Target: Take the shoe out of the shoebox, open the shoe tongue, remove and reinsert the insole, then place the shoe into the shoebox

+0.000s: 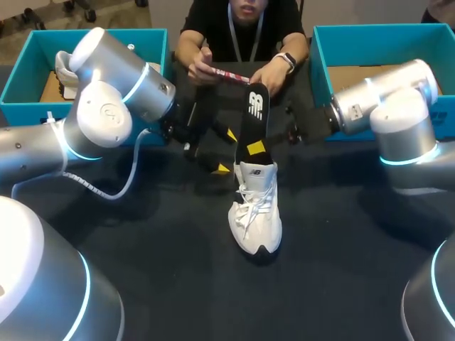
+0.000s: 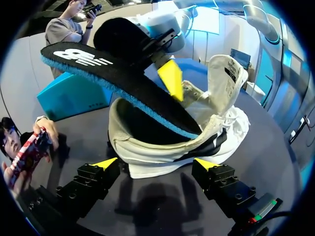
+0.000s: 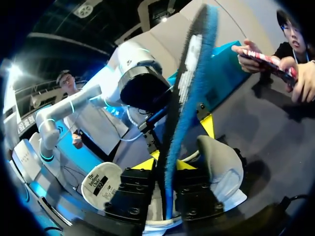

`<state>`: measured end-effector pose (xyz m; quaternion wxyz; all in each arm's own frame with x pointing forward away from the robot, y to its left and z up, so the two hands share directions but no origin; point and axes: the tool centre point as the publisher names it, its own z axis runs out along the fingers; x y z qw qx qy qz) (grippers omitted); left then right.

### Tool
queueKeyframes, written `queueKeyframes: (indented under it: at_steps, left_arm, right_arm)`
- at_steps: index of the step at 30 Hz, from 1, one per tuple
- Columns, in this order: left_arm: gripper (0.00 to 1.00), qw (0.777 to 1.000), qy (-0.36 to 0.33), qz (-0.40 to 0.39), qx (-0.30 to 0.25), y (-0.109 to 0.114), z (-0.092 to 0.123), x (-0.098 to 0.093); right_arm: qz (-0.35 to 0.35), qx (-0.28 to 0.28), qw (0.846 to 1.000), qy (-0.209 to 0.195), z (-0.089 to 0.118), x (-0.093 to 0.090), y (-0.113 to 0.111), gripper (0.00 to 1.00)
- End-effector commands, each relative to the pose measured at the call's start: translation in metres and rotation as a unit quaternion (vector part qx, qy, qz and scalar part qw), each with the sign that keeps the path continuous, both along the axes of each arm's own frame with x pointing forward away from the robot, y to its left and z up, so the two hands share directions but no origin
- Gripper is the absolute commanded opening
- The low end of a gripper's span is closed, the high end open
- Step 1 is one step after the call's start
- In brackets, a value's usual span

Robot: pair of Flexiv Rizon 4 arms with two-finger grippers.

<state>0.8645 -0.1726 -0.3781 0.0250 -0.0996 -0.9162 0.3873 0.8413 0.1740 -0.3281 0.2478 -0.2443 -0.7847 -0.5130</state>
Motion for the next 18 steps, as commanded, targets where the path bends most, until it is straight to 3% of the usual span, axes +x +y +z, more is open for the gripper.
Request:
queueKeyframes:
  at_steps: [1, 18]
  left_arm:
    - [1.00, 1.000, 0.000, 0.001, 0.001, 0.000, -0.001, -0.001]
    - [1.00, 1.000, 0.003, -0.001, 0.002, -0.001, -0.004, -0.003]
  right_arm:
    - [0.019, -0.011, 1.000, 0.016, -0.006, 0.008, 0.000, 0.00]
    - [0.002, -0.044, 0.998, 0.045, -0.019, -0.024, -0.001, 0.00]
